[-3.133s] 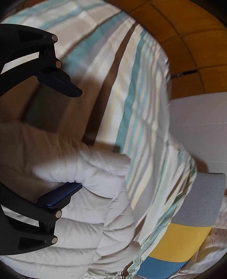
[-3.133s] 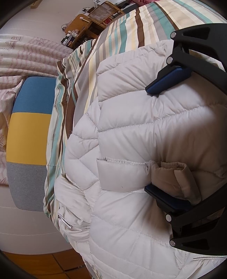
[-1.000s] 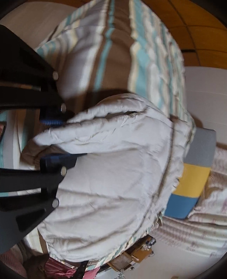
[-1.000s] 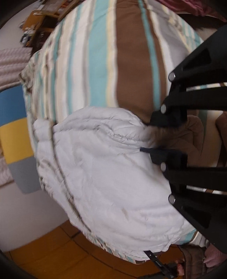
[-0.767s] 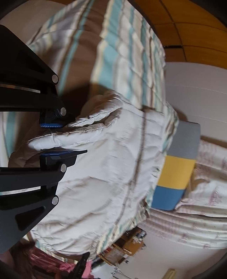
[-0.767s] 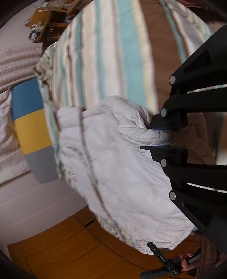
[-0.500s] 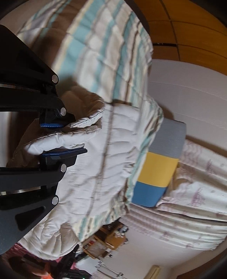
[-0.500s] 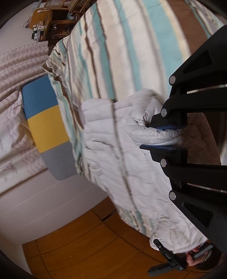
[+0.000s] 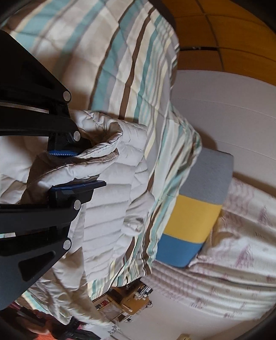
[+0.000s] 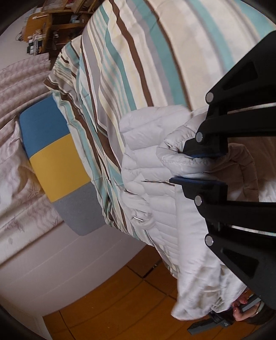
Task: Fold large clothes
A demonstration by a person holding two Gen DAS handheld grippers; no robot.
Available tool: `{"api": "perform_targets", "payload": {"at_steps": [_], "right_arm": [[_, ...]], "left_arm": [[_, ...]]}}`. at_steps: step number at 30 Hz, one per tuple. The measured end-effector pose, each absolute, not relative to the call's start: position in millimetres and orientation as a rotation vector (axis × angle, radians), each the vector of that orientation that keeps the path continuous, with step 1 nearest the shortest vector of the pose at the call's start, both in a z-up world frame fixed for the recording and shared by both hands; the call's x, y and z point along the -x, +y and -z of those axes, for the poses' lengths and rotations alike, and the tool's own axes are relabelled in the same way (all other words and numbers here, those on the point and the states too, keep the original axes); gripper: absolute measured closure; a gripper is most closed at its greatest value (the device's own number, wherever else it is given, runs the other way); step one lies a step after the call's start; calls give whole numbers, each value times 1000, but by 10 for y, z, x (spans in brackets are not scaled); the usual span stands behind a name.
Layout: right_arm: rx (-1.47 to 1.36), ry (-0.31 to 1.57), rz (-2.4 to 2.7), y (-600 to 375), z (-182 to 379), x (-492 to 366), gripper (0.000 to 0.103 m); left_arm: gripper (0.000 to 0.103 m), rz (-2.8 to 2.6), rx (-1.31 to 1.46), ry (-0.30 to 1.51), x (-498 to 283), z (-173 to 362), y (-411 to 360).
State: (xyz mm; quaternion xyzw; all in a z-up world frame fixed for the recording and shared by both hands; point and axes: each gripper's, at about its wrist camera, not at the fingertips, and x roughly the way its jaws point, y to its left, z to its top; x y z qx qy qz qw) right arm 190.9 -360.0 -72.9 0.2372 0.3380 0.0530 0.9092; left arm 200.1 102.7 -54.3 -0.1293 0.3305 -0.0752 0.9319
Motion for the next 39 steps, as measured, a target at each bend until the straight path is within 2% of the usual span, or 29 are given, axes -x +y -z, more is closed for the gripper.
{"api": "perform_targets", "payload": {"at_steps": [5, 8, 10, 11, 12, 13, 15, 16, 18, 19, 22, 27, 28, 29, 30, 33, 34, 36, 39], "right_arm": [[-528, 723, -103, -3661, 900, -2313, 85], [-540, 731, -85, -3694, 1037, -2474, 80], [-567, 731, -82, -3739, 1154, -2557, 75], [-578, 726, -80, -3758, 1190, -2563, 69], [-597, 709, -83, -3783, 1225, -2572, 60], [-607, 692, -82, -3799, 1237, -2571, 56], [-639, 637, -92, -3855, 1220, -2543, 41], [-665, 600, -114, -3888, 1190, -2504, 35], [-669, 524, -103, -3923, 1094, -2383, 6], [-653, 480, -63, -3951, 1038, -2276, 2], [-625, 460, -3, -4050, 1039, -2069, 2], [-673, 710, -23, -4089, 1530, -2085, 4], [-698, 774, -45, -4061, 1662, -2122, 9], [-695, 787, -52, -4022, 1709, -2124, 18], [-655, 773, -46, -3981, 1687, -2099, 35], [-579, 809, -57, -3836, 1635, -2070, 51], [-549, 819, -63, -3799, 1606, -2037, 54], [-530, 828, -70, -3785, 1566, -1982, 60], [-530, 841, -81, -3813, 1556, -1857, 62]], "left_arm": [[82, 144, 292, 742, -2437, 701, 1038], [71, 141, 305, 745, -2490, 775, 1079], [56, 142, 361, 725, -2476, 807, 1163], [51, 138, 377, 712, -2476, 811, 1191], [39, 119, 392, 686, -2437, 816, 1243], [27, 103, 397, 667, -2424, 806, 1258], [13, 62, 399, 607, -2347, 770, 1319], [12, 40, 396, 580, -2298, 761, 1358], [12, 31, 393, 578, -2242, 789, 1409], [12, 34, 393, 588, -2191, 840, 1432], [10, 50, 377, 629, -2069, 1031, 1446], [10, 76, 397, 746, -2040, 1391, 1367], [14, 77, 411, 771, -2046, 1457, 1353], [19, 79, 417, 785, -2052, 1489, 1332], [27, 75, 411, 799, -2053, 1509, 1303], [46, 86, 326, 825, -1990, 1467, 1187], [53, 96, 309, 833, -1956, 1459, 1171], [59, 118, 283, 844, -1866, 1456, 1155], [61, 139, 265, 853, -1705, 1461, 1148]]}}
